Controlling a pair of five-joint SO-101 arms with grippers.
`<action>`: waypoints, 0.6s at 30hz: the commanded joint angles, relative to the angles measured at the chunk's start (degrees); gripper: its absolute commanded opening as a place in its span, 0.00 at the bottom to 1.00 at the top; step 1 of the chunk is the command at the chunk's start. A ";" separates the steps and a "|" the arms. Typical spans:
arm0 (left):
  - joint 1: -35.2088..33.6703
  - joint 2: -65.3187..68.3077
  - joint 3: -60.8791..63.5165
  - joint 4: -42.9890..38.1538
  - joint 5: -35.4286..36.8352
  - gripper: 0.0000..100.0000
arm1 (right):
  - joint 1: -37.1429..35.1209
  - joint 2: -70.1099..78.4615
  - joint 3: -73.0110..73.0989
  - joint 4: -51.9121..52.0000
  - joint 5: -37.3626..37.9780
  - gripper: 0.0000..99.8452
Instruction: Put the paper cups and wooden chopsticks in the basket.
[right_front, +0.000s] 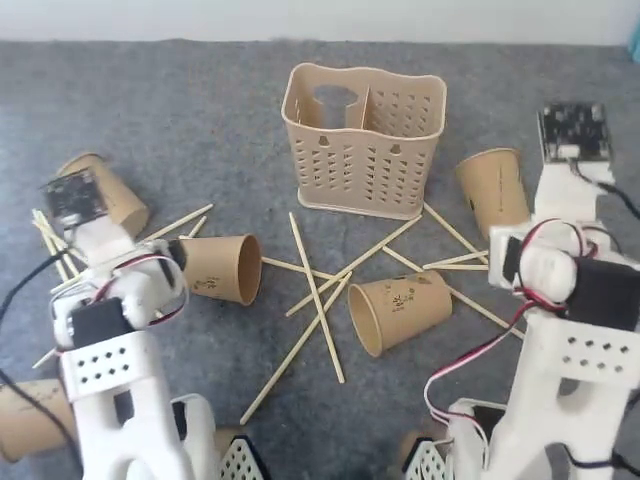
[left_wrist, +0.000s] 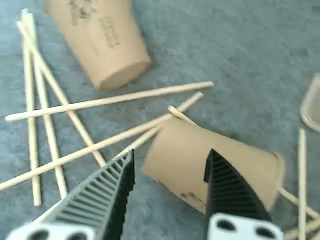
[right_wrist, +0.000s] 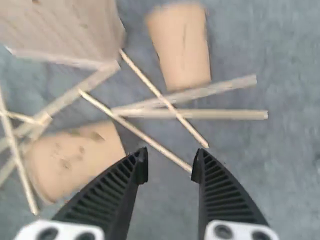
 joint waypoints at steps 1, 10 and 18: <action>5.45 -1.32 -5.32 4.40 -3.52 0.22 | 6.37 -3.82 9.14 -2.86 6.07 0.16; 19.25 -1.41 -8.75 10.11 -19.52 0.22 | 19.30 -4.18 26.37 -16.31 14.68 0.16; 25.85 -1.32 -7.69 7.47 -20.13 0.22 | 25.19 -4.09 41.32 -31.16 16.70 0.16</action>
